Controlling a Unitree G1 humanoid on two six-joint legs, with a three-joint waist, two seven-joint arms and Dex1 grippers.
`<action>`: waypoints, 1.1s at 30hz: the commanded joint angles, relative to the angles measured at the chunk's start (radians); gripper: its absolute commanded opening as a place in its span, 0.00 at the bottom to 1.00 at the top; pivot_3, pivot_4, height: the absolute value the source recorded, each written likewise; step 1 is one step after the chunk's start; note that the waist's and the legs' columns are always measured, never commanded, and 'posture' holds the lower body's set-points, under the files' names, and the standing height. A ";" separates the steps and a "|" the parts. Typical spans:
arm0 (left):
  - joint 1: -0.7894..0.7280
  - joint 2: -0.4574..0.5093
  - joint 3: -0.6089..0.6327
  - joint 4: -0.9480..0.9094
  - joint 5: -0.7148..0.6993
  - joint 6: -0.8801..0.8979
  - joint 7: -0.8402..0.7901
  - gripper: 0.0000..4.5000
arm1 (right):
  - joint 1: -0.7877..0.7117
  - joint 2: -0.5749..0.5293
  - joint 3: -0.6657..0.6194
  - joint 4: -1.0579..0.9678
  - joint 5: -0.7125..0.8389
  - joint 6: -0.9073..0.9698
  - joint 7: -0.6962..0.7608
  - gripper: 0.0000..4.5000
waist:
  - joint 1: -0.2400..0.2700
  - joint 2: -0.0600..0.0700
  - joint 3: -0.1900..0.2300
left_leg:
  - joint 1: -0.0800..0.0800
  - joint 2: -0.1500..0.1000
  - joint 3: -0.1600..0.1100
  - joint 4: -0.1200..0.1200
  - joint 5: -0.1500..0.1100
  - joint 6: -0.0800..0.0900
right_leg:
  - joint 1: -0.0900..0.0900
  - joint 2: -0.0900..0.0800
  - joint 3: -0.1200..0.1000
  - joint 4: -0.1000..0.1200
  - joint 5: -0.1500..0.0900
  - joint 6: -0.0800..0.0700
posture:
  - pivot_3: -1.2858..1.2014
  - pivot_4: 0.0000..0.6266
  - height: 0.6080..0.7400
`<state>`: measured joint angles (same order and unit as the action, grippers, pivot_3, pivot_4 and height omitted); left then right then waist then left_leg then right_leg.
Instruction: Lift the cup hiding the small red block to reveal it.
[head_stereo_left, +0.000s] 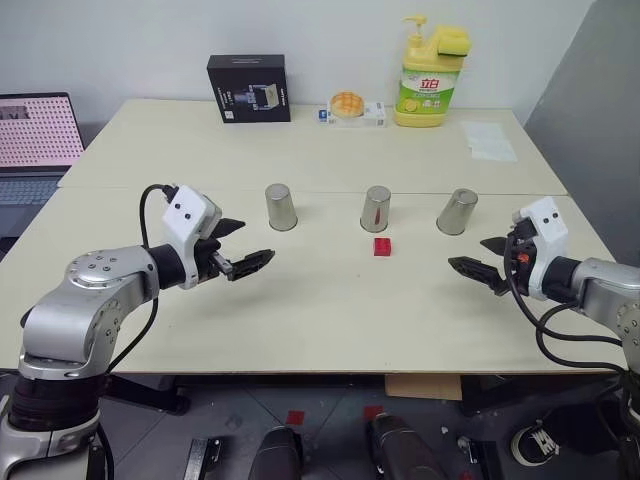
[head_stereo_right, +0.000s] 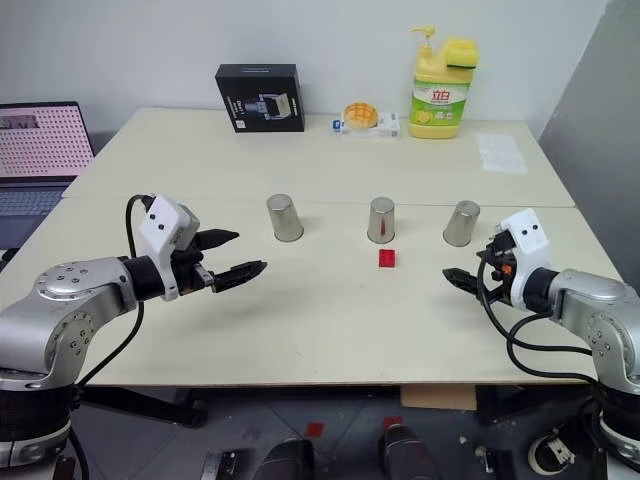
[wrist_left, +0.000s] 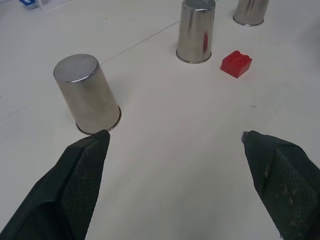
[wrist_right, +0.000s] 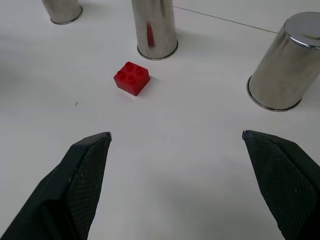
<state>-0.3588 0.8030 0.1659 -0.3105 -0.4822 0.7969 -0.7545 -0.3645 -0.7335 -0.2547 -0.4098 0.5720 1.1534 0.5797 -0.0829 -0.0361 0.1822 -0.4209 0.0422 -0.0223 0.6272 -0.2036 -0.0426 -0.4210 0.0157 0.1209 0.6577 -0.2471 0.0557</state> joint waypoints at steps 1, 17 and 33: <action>-0.004 0.022 0.037 -0.014 -0.001 -0.026 -0.002 1.00 | -0.013 -0.002 -0.017 -0.016 0.012 -0.021 -0.008 0.99 | 0.000 0.000 0.000 | 0.000 0.000 0.000 0.000 0.000 0.000 | 0.000 0.000 0.000 0.000 0.000 0.000 | 0.52 0.24 1.00; -0.006 0.035 0.029 0.011 0.002 -0.050 -0.012 1.00 | 0.000 -0.002 -0.022 -0.026 0.024 -0.018 -0.022 0.99 | 0.000 0.000 0.000 | 0.000 0.000 0.000 0.000 0.000 0.000 | 0.000 0.000 0.000 0.001 0.000 0.000 | 0.52 0.24 1.00; -0.004 0.052 0.036 0.020 0.005 -0.061 -0.021 1.00 | -0.003 0.012 -0.011 -0.023 0.029 -0.022 -0.037 0.99 | 0.000 0.000 0.000 | 0.000 0.000 0.000 0.000 0.000 0.000 | 0.000 0.000 0.000 0.001 0.000 0.000 | 0.52 0.24 1.00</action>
<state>-0.3588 0.8361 0.1660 -0.2756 -0.4819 0.7573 -0.7749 -0.3606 -0.7184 -0.2525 -0.4100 0.5850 1.1448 0.5435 -0.0829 -0.0361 0.1821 -0.4207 0.0422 -0.0223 0.6275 -0.2036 -0.0426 -0.4209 0.0157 0.1209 0.6588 -0.2471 0.0558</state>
